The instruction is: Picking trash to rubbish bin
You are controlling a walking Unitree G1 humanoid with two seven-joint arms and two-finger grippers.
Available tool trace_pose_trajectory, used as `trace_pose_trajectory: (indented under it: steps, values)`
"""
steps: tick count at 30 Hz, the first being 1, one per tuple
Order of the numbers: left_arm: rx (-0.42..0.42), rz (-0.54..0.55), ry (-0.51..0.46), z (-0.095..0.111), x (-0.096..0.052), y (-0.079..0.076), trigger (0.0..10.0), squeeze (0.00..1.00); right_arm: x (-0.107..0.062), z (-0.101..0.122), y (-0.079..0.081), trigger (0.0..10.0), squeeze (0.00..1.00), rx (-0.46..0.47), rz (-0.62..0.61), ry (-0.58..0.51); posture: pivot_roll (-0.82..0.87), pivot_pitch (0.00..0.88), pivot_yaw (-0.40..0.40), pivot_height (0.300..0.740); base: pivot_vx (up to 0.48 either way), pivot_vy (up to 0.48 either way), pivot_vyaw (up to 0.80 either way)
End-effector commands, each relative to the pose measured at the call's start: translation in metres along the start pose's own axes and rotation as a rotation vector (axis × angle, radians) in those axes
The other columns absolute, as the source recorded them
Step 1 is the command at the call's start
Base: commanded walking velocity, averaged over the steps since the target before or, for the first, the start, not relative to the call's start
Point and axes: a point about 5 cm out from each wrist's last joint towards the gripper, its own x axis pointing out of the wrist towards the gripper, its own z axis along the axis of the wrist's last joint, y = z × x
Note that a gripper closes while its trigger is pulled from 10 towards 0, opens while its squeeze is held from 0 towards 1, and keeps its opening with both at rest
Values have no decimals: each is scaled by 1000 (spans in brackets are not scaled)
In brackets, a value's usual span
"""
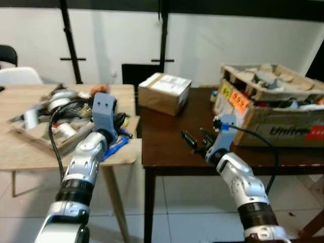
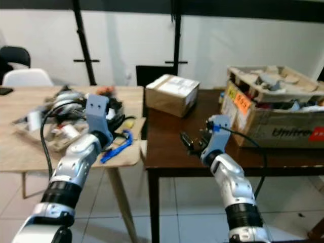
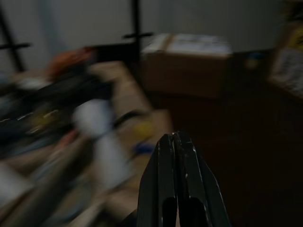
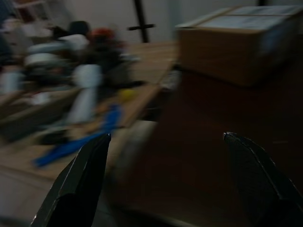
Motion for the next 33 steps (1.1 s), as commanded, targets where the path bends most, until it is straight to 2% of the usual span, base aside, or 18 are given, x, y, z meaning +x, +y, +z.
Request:
trace_pose_trajectory:
  steps: [1, 5, 11, 22, 23, 24, 25, 27, 28, 29, 30, 31, 32, 33]
  values:
    - [-5, 19, 9, 0, 0, 3, 10000, 0, -2, 2, -5, 10000, 0, -7, -13, 0, 52, 55, -55, 740, 0, 0, 0]
    - [22, -23, 37, -3, -1, -3, 10000, 0, -2, 1, -7, 10000, 0, 1, -24, 3, 57, 58, -56, 740, 0, 0, 0]
    - [5, 36, 102, -13, -3, 3, 10000, 0, -1, 0, -6, 10000, 0, 16, -33, 1, 59, 60, -52, 740, 0, 0, 0]
    - [2, 49, 84, -12, -2, 5, 10000, 0, -4, -3, -13, 10000, 0, 12, -60, 15, 54, 42, -39, 740, 0, 0, 0]
    - [-39, 17, 64, -12, -2, 0, 10000, 0, -5, -6, -15, 10000, 0, 35, -52, 23, 53, 39, -36, 740, 0, 0, 0]
    - [-83, -60, 23, -11, -4, -8, 10000, 0, -9, -9, -16, 10000, 0, 62, -23, 28, 51, 36, -33, 740, 0, 0, 0]
    - [-83, -60, 23, -11, -4, -8, 10000, 0, -9, -9, -16, 10000, 0, 62, -23, 28, 51, 36, -33, 740, 0, 0, 0]
    - [-130, -247, -57, -7, -13, -26, 10000, 0, -19, -11, -13, 10000, 0, 142, 96, 3, 52, 32, -32, 740, 0, 0, 0]
    - [-136, -299, -72, -6, -17, -30, 10000, 0, -23, -11, -11, 10000, 0, 166, 136, -4, 52, 32, -32, 740, 0, 0, 0]
    - [-144, -365, -72, -7, -21, -35, 10000, 0, -26, -12, -9, 10000, 0, 185, 187, -4, 52, 32, -32, 740, 0, 0, 0]
    - [-144, -365, -72, -7, -21, -35, 10000, 0, -26, -12, -9, 10000, 0, 185, 187, -4, 52, 32, -32, 740, 0, 0, 0]
    - [-128, -555, -27, -15, -34, -52, 10000, 0, -36, -17, -1, 10000, 0, 188, 310, 33, 52, 31, -33, 740, 0, 0, 0]
    - [-128, -555, -27, -15, -34, -52, 10000, 0, -36, -17, -1, 10000, 0, 188, 310, 33, 52, 31, -33, 740, 0, 0, 0]
    - [-115, -649, 9, -20, -42, -60, 10000, 0, -40, -21, 3, 10000, 0, 195, 368, 60, 52, 31, -34, 740, 0, 0, 0]
